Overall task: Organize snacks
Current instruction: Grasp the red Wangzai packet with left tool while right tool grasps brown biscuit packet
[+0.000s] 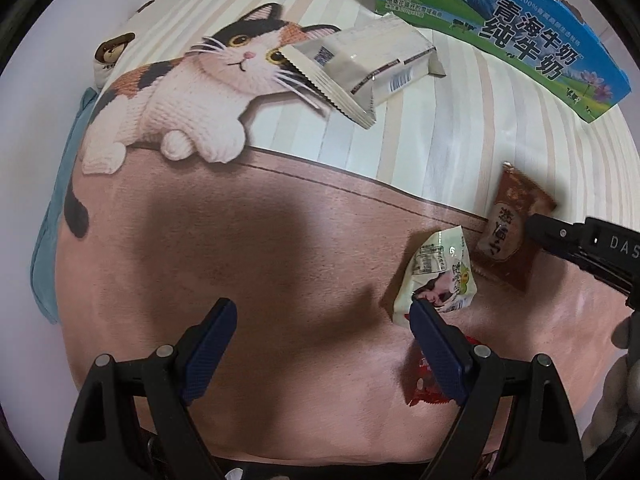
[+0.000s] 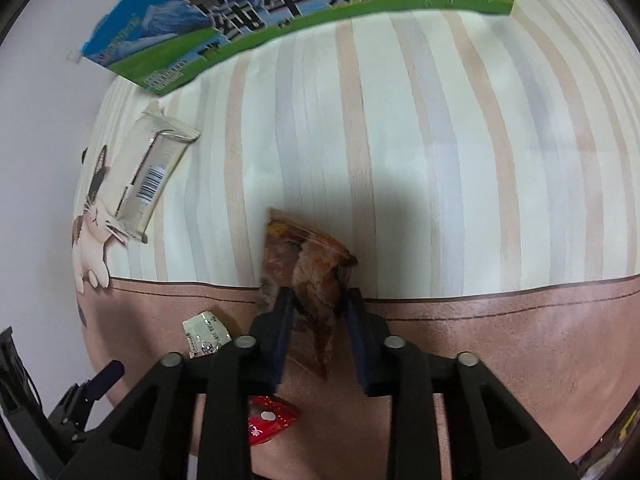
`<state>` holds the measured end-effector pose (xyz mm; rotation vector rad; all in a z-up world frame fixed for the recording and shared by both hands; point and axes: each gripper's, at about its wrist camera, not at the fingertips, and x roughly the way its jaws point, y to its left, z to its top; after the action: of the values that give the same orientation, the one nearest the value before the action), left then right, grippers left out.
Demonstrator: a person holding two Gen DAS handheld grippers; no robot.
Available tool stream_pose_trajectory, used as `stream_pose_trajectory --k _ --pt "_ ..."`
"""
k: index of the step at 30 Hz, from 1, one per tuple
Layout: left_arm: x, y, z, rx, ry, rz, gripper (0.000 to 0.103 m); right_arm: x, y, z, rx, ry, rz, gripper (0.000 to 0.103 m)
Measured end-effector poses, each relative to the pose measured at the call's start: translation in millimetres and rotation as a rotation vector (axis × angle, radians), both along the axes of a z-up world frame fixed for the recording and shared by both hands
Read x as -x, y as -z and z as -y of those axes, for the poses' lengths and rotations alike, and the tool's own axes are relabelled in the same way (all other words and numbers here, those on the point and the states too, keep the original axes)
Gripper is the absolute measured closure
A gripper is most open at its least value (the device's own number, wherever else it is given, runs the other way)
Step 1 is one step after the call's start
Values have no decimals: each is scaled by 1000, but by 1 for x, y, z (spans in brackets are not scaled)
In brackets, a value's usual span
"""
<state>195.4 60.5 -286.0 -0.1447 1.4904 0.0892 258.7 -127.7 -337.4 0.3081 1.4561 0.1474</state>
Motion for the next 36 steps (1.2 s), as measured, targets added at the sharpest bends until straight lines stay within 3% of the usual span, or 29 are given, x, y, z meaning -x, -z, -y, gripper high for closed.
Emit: stream_pose_trajectory --k 2,7,9,13,16,20,24,27,36 --pt "0 2 2 -4 1 -4 15 1 2 4 -42 61 -9 40" --pt "-4 16 3 -28 1 -20 15 1 17 -5 -53 115 -32 40" --pt "-4 21 3 -41 1 -27 15 -2 20 -14 6 97 -25 40" --pt "-5 27 6 -47 6 -44 15 -8 17 -39 171 -49 51 44" --pt "-3 29 14 -38 14 -44 15 -1 13 -48 222 -110 80 44" --pt "-7 33 28 30 26 -76 15 11 9 -11 231 -108 63 44" --pt "0 39 38 194 31 -151 15 24 7 18 197 -80 30 44" --pt "6 43 50 274 40 -190 15 37 9 35 166 -47 10 44" --pt "15 82 90 299 103 -308 15 56 14 65 161 -30 0 44"
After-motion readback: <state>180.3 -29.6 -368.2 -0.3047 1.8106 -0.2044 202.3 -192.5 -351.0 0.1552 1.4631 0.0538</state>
